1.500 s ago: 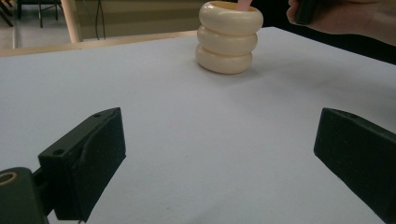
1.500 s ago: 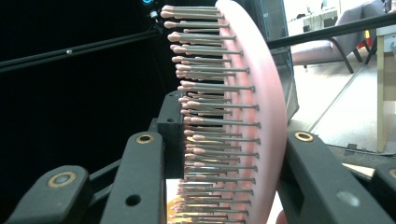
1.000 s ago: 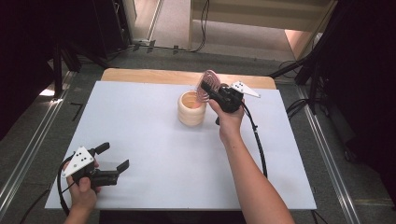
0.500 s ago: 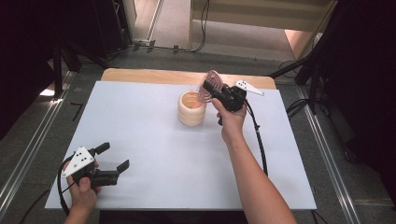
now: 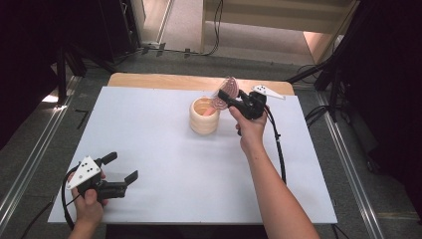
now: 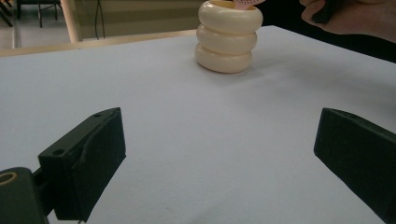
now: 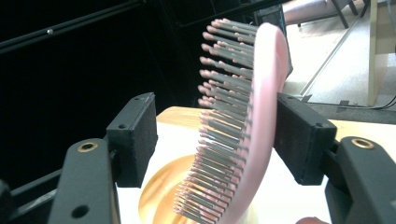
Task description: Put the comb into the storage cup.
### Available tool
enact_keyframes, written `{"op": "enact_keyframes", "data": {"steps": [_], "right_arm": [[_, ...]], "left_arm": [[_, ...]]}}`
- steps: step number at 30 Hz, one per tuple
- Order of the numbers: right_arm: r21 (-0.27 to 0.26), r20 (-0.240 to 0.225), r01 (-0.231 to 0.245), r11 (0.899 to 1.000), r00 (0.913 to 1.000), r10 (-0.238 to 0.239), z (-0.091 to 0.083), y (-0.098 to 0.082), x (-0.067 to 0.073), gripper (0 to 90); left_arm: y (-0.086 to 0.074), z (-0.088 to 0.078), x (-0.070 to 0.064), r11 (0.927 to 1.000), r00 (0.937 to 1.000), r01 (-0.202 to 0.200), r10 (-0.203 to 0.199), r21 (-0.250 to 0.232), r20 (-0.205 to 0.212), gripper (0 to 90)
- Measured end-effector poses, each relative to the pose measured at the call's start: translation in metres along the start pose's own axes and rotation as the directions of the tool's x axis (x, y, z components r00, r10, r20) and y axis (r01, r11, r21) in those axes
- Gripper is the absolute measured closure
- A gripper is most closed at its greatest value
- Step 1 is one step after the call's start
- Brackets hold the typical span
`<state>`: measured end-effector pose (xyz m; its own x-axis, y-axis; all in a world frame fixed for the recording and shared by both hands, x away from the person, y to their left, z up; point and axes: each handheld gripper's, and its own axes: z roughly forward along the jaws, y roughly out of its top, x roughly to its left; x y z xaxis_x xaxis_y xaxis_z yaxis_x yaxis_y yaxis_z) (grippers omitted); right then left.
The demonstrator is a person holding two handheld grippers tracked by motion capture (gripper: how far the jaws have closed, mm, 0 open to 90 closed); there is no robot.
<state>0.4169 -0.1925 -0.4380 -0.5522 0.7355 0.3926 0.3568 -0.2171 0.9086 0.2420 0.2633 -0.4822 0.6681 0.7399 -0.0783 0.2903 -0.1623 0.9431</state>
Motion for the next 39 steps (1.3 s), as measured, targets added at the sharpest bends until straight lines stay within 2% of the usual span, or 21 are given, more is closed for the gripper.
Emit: {"op": "enact_keyframes", "data": {"steps": [6, 9, 11, 12, 18, 21, 23, 39], "right_arm": [[0.025, 0.005, -0.005, 1.0, 1.0, 0.005, -0.002, 0.001, 0.001, 24.0], [0.041, 0.014, -0.026, 0.999, 0.9996, 0.025, -0.004, 0.002, 0.0, 11.0], [0.048, 0.006, -0.005, 0.999, 1.0, 0.005, -0.006, 0.002, 0.0, 1.1], [0.051, 0.009, 0.006, 0.999, 0.9999, -0.007, -0.008, 0.002, 0.0, 0.0], [0.058, 0.032, 0.056, 0.997, 0.9978, -0.058, -0.019, 0.003, 0.002, 0.0], [0.054, 0.01, 0.111, 0.992, 0.9936, -0.112, -0.027, 0.002, 0.007, 0.0], [0.052, 0.015, 0.141, 0.989, 0.9897, -0.142, -0.031, 0.002, 0.009, 0.0], [0.05, 0.019, 0.181, 0.982, 0.9831, -0.182, -0.067, -0.009, 0.01, 0.0]], "left_arm": [[0.0, 0.0, 0.0, 1.0, 1.0, -0.001, 0.001, 0.001, 0.0, 2.7], [0.0, 0.0, 0.0, 1.0, 1.0, 0.0, 0.0, -0.003, -0.001, 2.7], [0.0, 0.0, 0.0, 1.0, 1.0, 0.001, -0.001, -0.002, -0.001, 2.7], [0.0, 0.0, 0.0, 1.0, 1.0, 0.0, 0.0, -0.002, -0.001, 2.7], [0.0, 0.0, 0.0, 1.0, 1.0, 0.0, 0.0, -0.002, -0.002, 2.7], [0.0, -0.001, 0.0, 1.0, 1.0, 0.0, 0.0, -0.003, -0.001, 2.7], [0.0, 0.0, 0.0, 1.0, 1.0, 0.0, 0.0, -0.003, -0.002, 2.7], [0.0, 0.0, 0.0, 1.0, 1.0, -0.001, 0.001, -0.001, -0.002, 2.7]]}}
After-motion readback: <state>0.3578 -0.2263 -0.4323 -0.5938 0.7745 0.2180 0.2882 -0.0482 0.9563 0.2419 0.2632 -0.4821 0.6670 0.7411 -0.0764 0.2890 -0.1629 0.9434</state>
